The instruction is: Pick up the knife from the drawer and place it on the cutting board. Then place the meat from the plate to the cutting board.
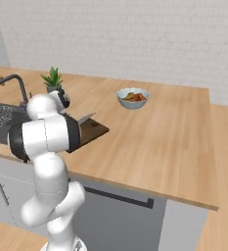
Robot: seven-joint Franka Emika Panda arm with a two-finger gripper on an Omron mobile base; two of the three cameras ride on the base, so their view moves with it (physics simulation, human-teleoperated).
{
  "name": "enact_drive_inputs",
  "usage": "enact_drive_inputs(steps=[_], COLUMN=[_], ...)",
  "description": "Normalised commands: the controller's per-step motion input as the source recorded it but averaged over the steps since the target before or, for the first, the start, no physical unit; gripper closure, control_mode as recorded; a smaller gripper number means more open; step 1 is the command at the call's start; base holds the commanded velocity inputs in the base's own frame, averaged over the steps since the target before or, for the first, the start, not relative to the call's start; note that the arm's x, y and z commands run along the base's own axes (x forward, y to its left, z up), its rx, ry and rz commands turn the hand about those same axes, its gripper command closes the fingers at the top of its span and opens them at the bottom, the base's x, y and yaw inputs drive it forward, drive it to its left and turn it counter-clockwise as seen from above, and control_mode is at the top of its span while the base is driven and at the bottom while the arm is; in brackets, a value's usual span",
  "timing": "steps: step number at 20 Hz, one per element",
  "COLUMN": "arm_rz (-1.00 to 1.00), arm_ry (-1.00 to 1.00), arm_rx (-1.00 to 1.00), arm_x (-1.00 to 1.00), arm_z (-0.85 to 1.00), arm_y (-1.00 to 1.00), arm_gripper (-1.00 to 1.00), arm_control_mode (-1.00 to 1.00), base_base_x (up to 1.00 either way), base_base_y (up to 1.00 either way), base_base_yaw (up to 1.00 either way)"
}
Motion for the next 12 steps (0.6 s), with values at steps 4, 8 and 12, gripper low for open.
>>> enact_drive_inputs(steps=[4,8,12], arm_rz=[-0.07,0.0,0.0], arm_ry=[0.13,0.04,0.05], arm_rx=[0.0,0.0,-0.04], arm_x=[1.0,1.0,0.99], arm_z=[-0.2,-0.28,-0.41], arm_y=[-0.03,-0.02,-0.01], arm_gripper=[1.0,1.0,1.0], arm_control_mode=[-1.0,-1.0,-1.0], base_base_x=[0.0,0.0,0.0], base_base_y=[0.0,0.0,0.0], base_base_yaw=[0.0,0.0,0.0])
